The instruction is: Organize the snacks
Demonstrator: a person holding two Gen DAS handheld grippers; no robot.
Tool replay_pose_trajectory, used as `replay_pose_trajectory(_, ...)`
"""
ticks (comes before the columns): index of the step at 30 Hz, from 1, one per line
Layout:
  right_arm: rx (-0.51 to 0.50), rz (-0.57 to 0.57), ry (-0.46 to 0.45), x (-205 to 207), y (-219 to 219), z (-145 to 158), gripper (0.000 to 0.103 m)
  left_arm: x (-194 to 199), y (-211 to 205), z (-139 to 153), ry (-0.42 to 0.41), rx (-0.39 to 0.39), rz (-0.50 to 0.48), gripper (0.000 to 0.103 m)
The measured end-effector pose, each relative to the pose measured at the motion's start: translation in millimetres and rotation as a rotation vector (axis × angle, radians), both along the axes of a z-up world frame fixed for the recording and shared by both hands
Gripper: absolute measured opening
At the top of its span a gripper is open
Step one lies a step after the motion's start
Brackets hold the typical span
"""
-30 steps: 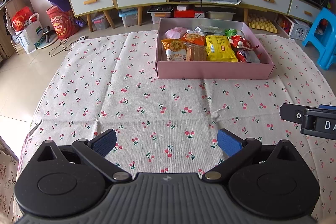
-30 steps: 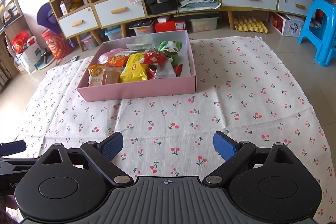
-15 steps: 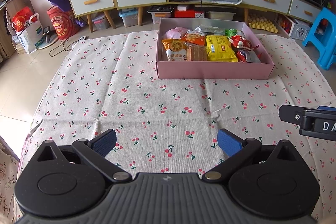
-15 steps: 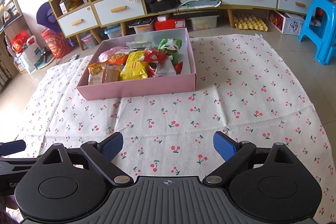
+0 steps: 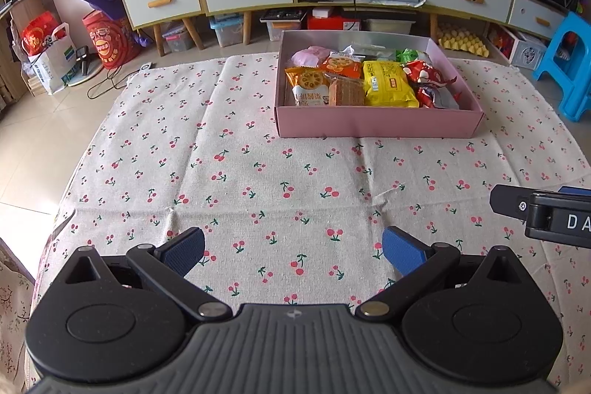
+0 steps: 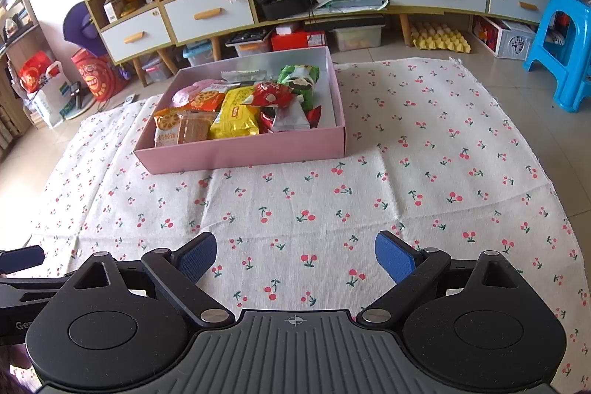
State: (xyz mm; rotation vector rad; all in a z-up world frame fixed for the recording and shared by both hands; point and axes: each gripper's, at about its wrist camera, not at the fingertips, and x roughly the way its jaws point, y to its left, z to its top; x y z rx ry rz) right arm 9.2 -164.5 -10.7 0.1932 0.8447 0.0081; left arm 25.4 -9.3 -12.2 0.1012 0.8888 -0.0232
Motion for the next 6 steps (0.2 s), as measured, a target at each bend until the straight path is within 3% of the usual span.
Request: replay_pose_trajectory(6, -0.001, 0.0, 0.003, 0.8, -0.6, 0.2, 0.095, 1.2, 2.2, 0.4, 0.008, -0.021, -0.003, 0.102)
